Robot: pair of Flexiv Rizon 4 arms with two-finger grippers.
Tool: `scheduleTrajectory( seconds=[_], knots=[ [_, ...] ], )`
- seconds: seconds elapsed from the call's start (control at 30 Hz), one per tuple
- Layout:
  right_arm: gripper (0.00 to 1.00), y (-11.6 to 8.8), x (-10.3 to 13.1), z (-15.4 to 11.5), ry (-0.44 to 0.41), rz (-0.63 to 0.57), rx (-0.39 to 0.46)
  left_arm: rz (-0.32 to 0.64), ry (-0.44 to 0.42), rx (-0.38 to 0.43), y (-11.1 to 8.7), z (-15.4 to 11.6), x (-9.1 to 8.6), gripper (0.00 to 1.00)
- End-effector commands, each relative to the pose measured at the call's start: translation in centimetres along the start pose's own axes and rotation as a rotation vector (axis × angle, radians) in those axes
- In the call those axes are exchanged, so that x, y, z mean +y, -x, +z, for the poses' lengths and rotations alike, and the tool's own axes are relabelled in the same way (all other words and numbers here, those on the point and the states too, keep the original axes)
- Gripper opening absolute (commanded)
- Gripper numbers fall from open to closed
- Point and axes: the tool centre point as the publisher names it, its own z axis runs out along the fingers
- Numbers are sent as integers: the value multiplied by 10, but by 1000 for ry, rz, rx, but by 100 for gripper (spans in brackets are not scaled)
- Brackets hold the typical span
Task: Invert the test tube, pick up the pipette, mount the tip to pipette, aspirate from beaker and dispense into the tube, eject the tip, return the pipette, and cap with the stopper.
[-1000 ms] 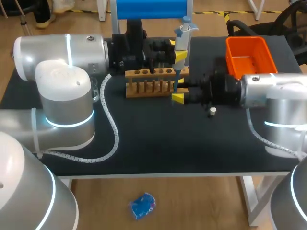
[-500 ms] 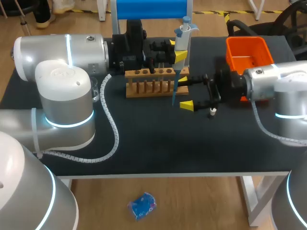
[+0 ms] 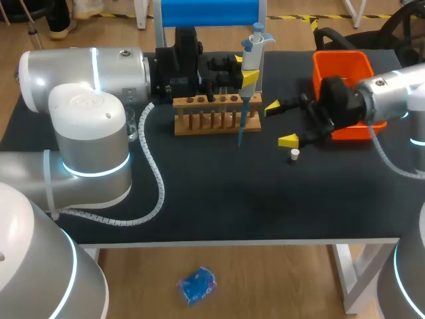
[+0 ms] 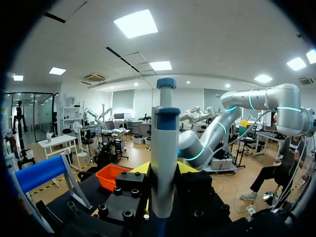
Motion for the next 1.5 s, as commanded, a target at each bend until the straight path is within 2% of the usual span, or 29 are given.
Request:
scheduleTrajectory(
  seconds=[0.03, 0.13, 0.23, 0.37, 0.53, 0.6, 0.67, 1.4, 1.43, 1.5],
  knots=[
    [100, 2, -1, -2, 0, 0, 21, 1, -6, -1, 0, 0, 1, 0],
    [100, 2, -1, -2, 0, 0, 21, 4, -6, -20, 3, -3, 1, 0],
    [100, 2, -1, -2, 0, 0, 21, 16, 3, -133, 13, -17, 1, 0],
    [100, 2, -1, -2, 0, 0, 21, 13, 10, -226, 24, -44, 1, 0],
    [100, 2, -1, -2, 0, 0, 21, 9, -14, -399, 35, -87, 1, 0],
    [100, 2, -1, -2, 0, 0, 21, 21, 1, -476, 40, -104, 1, 0],
    [100, 2, -1, -2, 0, 0, 21, -16, -19, -511, 46, -117, 2, 0],
    [100, 2, -1, -2, 0, 0, 21, -28, -4, -522, 50, -119, 2, 0],
    [100, 2, -1, -2, 0, 0, 21, -52, -15, -506, 55, -125, 3, 0],
    [100, 2, -1, -2, 0, 0, 21, -56, -26, -527, 63, -137, 4, 0]
  ],
)
